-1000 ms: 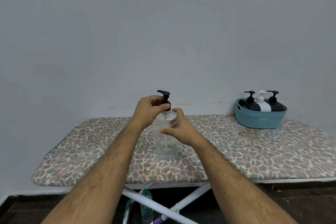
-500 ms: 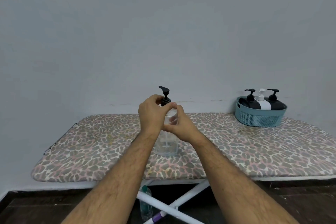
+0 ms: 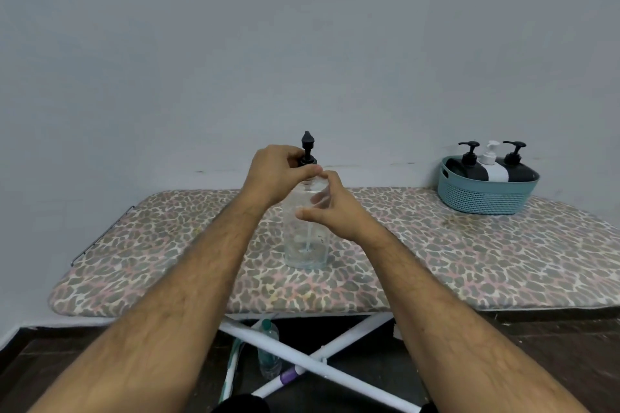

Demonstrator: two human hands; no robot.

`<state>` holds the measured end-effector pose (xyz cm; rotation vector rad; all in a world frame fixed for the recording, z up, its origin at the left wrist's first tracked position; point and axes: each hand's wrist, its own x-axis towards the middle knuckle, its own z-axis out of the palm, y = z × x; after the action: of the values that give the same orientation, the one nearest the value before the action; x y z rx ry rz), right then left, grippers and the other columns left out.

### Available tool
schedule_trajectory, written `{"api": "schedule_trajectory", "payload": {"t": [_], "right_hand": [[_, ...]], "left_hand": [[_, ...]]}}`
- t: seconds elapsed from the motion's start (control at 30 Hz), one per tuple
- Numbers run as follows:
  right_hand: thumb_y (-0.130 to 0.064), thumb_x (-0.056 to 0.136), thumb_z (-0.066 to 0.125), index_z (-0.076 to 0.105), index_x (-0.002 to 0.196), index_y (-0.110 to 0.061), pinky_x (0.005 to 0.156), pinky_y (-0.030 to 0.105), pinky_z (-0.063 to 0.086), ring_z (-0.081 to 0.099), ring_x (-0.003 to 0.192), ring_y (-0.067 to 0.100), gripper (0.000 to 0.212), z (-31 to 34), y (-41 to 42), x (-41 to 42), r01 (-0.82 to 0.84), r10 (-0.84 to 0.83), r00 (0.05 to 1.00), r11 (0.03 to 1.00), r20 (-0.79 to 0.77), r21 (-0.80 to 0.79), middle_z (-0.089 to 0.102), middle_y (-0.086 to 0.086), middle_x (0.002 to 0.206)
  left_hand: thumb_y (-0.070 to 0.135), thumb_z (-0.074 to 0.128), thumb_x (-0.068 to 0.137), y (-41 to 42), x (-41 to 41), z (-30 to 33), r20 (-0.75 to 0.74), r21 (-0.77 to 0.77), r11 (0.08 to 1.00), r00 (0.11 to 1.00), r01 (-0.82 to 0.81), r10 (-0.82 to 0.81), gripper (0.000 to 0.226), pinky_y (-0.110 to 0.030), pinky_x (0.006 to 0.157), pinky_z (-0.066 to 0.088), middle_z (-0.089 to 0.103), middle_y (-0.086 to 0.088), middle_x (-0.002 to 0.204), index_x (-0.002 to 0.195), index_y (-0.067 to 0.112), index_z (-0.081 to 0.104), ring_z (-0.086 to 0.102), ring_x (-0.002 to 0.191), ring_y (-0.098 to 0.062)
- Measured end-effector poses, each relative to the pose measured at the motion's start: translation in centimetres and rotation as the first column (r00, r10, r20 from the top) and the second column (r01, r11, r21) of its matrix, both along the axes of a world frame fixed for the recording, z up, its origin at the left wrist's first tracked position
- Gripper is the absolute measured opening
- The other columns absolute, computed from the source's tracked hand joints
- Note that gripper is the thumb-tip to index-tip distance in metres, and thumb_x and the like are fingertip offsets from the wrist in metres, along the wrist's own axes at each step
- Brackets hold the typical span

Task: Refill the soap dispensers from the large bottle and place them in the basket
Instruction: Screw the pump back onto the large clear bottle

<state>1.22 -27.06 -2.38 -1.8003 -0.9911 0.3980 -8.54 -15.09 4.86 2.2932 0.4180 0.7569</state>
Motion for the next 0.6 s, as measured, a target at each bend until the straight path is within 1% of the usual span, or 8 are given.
{"api": "schedule_trajectory", "payload": {"t": [0.1, 0.17, 0.23, 0.3, 0.37, 0.47, 0.53, 0.6], "right_hand": [[-0.037, 0.082, 0.081, 0.021, 0.151, -0.026, 0.073, 0.026, 0.051, 0.062, 0.103, 0.012, 0.091, 0.1, 0.2, 0.0, -0.013, 0.013, 1.000, 1.000, -0.015, -0.012, 0.055, 0.004, 0.122], [-0.038, 0.082, 0.081, 0.021, 0.151, -0.027, 0.074, 0.027, 0.051, 0.061, 0.103, 0.011, 0.092, 0.3, 0.1, 0.0, -0.014, 0.014, 1.000, 1.000, -0.022, -0.014, 0.054, 0.004, 0.121], [-0.039, 0.082, 0.081, 0.021, 0.151, -0.027, 0.075, 0.028, 0.052, 0.061, 0.102, 0.012, 0.092, 0.3, 0.0, -0.1, 0.008, -0.008, 1.000, 1.000, -0.015, -0.007, 0.054, 0.003, 0.119], [-0.040, 0.081, 0.081, 0.021, 0.150, -0.026, 0.079, 0.031, 0.054, 0.062, 0.099, 0.013, 0.093, 0.1, 0.3, -0.6, 0.062, -0.062, 0.998, 0.998, -0.002, 0.020, 0.054, 0.002, 0.115], [-0.045, 0.076, 0.082, 0.023, 0.149, -0.028, 0.081, 0.035, 0.056, 0.062, 0.096, 0.014, 0.096, -0.5, 0.9, -1.4, 0.126, -0.128, 0.991, 0.990, 0.033, 0.066, 0.054, 0.000, 0.110], [-0.047, 0.069, 0.083, 0.023, 0.145, -0.029, 0.080, 0.036, 0.058, 0.063, 0.096, 0.013, 0.099, -1.8, 1.7, -2.7, 0.205, -0.215, 0.975, 0.964, 0.045, 0.171, 0.058, -0.001, 0.109], [-0.044, 0.071, 0.082, 0.021, 0.146, -0.026, 0.081, 0.036, 0.058, 0.064, 0.100, 0.014, 0.098, -2.7, 2.2, -2.9, 0.239, -0.245, 0.970, 0.945, -0.003, 0.224, 0.059, -0.002, 0.115], [-0.051, 0.066, 0.080, 0.027, 0.144, -0.025, 0.080, 0.036, 0.059, 0.064, 0.103, 0.014, 0.098, -3.3, 2.5, -3.0, 0.243, -0.229, 0.970, 0.942, -0.085, 0.230, 0.059, -0.004, 0.119]], "left_hand": [[0.024, 0.080, 0.081, 1.7, 0.0, 0.9, -0.090, -0.076, 0.985, 0.983, 0.156, -0.162, 0.019, -0.038, 0.100, 0.052, 0.077, 0.003, 0.092, 0.098, 0.017, 0.075, 0.072, 0.093, -0.007], [0.022, 0.080, 0.081, 2.2, 0.4, 1.2, -0.116, -0.067, 0.979, 0.973, 0.192, -0.199, 0.021, -0.040, 0.101, 0.051, 0.077, 0.000, 0.094, 0.100, 0.015, 0.075, 0.072, 0.096, -0.012], [0.022, 0.080, 0.081, 1.9, 0.6, 0.7, -0.079, -0.080, 0.981, 0.980, 0.174, -0.181, 0.019, -0.036, 0.097, 0.053, 0.077, 0.003, 0.092, 0.098, 0.016, 0.074, 0.072, 0.093, -0.010], [0.023, 0.077, 0.084, 0.7, 0.7, -0.5, 0.007, -0.080, 0.992, 0.996, 0.093, -0.092, 0.014, -0.028, 0.087, 0.053, 0.075, 0.007, 0.088, 0.096, 0.018, 0.072, 0.071, 0.087, -0.006], [0.027, 0.073, 0.086, -1.3, 0.6, -1.9, 0.131, -0.136, 0.990, 0.990, -0.023, 0.041, 0.011, -0.023, 0.077, 0.048, 0.070, 0.012, 0.083, 0.095, 0.021, 0.069, 0.066, 0.080, -0.003], [0.046, 0.072, 0.084, -3.6, 1.3, -2.8, 0.195, -0.190, 0.962, 0.953, -0.196, 0.233, 0.029, -0.019, 0.069, 0.043, 0.064, 0.014, 0.080, 0.095, 0.022, 0.063, 0.061, 0.075, -0.003], [0.063, 0.068, 0.079, -4.1, 2.0, -2.8, 0.182, -0.116, 0.940, 0.924, -0.320, 0.336, 0.042, -0.029, 0.078, 0.049, 0.061, 0.014, 0.074, 0.088, 0.023, 0.060, 0.061, 0.073, -0.008], [0.071, 0.061, 0.079, -3.9, 2.8, -2.5, 0.159, -0.028, 0.912, 0.899, -0.410, 0.409, 0.045, -0.044, 0.092, 0.049, 0.056, 0.015, 0.064, 0.079, 0.026, 0.056, 0.059, 0.068, -0.010]]}}
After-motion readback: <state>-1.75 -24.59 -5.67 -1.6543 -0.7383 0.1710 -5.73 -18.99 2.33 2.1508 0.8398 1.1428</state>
